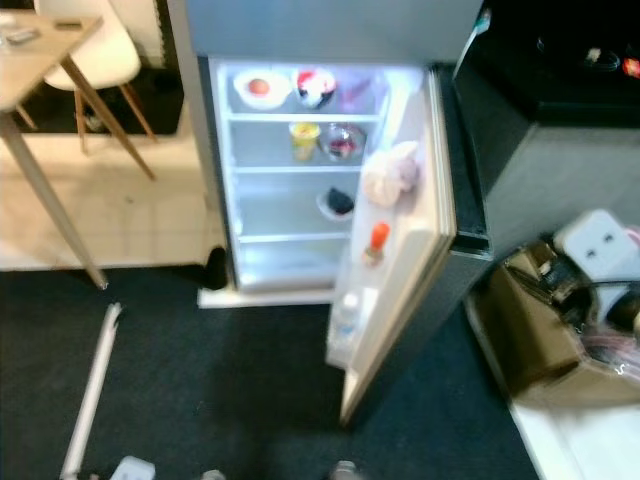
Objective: Restocking fridge
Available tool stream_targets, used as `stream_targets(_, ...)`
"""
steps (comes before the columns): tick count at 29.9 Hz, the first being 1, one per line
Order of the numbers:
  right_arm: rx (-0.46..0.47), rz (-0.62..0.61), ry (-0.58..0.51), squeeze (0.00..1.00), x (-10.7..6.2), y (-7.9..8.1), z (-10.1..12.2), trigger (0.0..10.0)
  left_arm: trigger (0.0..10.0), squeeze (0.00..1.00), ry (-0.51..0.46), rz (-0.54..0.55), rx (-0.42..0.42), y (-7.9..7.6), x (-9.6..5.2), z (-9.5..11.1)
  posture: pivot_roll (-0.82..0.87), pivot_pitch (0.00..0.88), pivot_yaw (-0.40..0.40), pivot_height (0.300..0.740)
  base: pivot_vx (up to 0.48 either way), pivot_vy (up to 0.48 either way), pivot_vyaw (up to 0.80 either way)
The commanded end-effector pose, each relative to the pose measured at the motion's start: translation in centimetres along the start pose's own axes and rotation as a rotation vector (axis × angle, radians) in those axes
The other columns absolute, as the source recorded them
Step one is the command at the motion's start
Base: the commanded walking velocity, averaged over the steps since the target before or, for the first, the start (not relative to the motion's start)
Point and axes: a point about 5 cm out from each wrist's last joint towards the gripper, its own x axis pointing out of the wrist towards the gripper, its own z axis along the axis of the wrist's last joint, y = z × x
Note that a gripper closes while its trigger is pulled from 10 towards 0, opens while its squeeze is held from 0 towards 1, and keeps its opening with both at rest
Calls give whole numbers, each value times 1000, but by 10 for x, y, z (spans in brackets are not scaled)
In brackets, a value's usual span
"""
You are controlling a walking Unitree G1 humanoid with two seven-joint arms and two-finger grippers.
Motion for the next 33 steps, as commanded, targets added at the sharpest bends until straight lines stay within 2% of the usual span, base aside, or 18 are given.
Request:
stream_targets(1, -1, 2, -6, 0, 0, 0, 1, 10000, 10000, 0, -3, -19, 2, -6, 0, -1, -100, 119, -55, 740, 0, 0, 0)
stream_targets(7, -3, -8, -2, 0, 0, -2, 1, 10000, 10000, 0, -4, -19, 0, -6, 0, -1, -101, 120, -55, 740, 0, 0, 0)
stream_targets(10, 8, -107, 42, 0, 2, -11, -9, 10000, 10000, 0, -4, -19, -1, -6, 0, -1, -102, 122, -55, 740, 0, 0, 0)
stream_targets(16, 29, -145, 67, 0, 11, -5, -22, 10000, 10000, 0, -4, -18, 0, -5, 0, -1, -100, 124, -52, 740, 0, 0, 0)
stream_targets(21, 58, -258, 69, 0, 33, 0, -20, 10000, 10000, 0, -2, -15, 5, -4, 0, -1, -93, 129, -49, 740, 0, 0, 0)
stream_targets(25, 90, -269, 59, 0, 46, 8, -17, 10000, 10000, 0, -2, -14, 5, -3, 0, -2, -86, 130, -51, 740, 0, 0, 0)
stream_targets(26, 97, -257, 60, 0, 49, 12, -17, 10000, 10000, 0, -2, -12, 4, -3, 0, -2, -84, 130, -52, 740, 0, 0, 0)
stream_targets(27, 103, -189, 72, 0, 58, 27, -20, 10000, 10000, 0, 0, -11, 2, -3, -1, -3, -83, 131, -52, 740, 0, 0, 0)
stream_targets(28, 103, -189, 72, 0, 58, 27, -20, 10000, 10000, 0, 0, -11, 2, -3, -1, -3, -83, 131, -52, 740, 0, 0, 0)
stream_targets(29, 90, -124, 98, 0, 63, 41, -24, 10000, 10000, 0, 2, -11, 1, -2, -1, -3, -84, 131, -52, 740, 0, 0, 0)
stream_targets(31, 74, -94, 117, 0, 64, 47, -27, 10000, 10000, 0, 2, -10, 1, -2, -1, -4, -85, 131, -53, 740, 0, 0, 0)
stream_targets(33, 77, 20, 117, 0, 71, 75, -31, 10000, 10000, 0, 4, -11, 1, -3, -1, -5, -85, 132, -53, 740, 0, 0, 0)
